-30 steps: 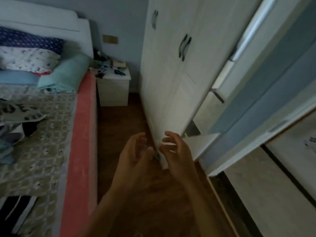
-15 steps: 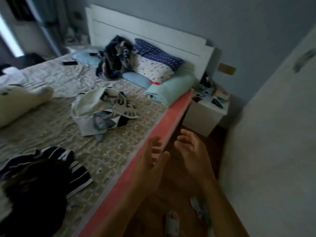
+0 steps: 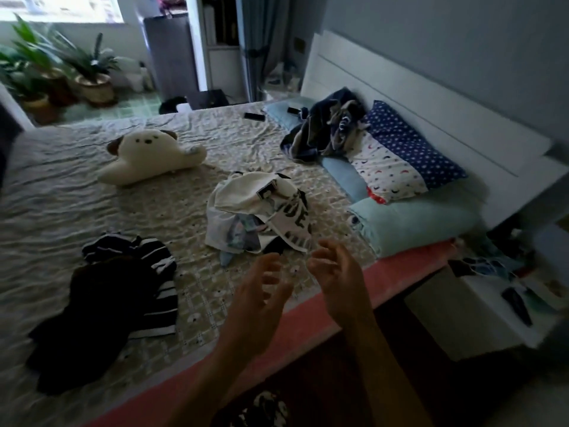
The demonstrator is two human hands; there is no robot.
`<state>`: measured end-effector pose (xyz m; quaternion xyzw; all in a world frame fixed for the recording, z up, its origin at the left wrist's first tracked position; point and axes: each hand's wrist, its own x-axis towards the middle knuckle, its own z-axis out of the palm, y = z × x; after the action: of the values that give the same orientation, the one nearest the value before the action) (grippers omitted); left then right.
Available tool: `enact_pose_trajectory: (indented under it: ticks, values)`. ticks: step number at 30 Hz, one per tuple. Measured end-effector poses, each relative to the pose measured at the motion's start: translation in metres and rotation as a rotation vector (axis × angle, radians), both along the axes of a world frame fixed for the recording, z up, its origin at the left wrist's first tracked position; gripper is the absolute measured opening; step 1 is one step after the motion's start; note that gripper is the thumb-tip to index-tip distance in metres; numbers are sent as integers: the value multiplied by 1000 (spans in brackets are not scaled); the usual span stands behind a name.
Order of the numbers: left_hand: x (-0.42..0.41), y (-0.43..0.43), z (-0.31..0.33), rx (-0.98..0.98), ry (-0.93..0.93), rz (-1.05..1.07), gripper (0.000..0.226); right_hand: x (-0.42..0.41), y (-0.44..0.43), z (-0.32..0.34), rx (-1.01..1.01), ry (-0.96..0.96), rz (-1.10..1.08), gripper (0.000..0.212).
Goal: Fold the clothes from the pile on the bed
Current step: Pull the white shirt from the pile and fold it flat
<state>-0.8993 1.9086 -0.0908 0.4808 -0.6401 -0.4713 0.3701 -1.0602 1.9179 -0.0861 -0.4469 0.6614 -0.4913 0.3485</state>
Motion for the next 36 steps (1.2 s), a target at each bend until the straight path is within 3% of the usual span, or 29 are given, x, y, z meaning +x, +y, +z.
enact_pose_trajectory:
  ticks: [15, 26, 36]
  values:
    - [-80, -151, -27, 124, 142, 130, 34, -74, -157, -47, 198, -9, 119, 31]
    - [-113, -229, -68, 193, 106, 406, 32, -88, -283, -112, 336, -1, 374, 51]
    - [-188, -324, -161, 423, 55, 533, 23, -140, -439, -205, 396, 232, 530, 61]
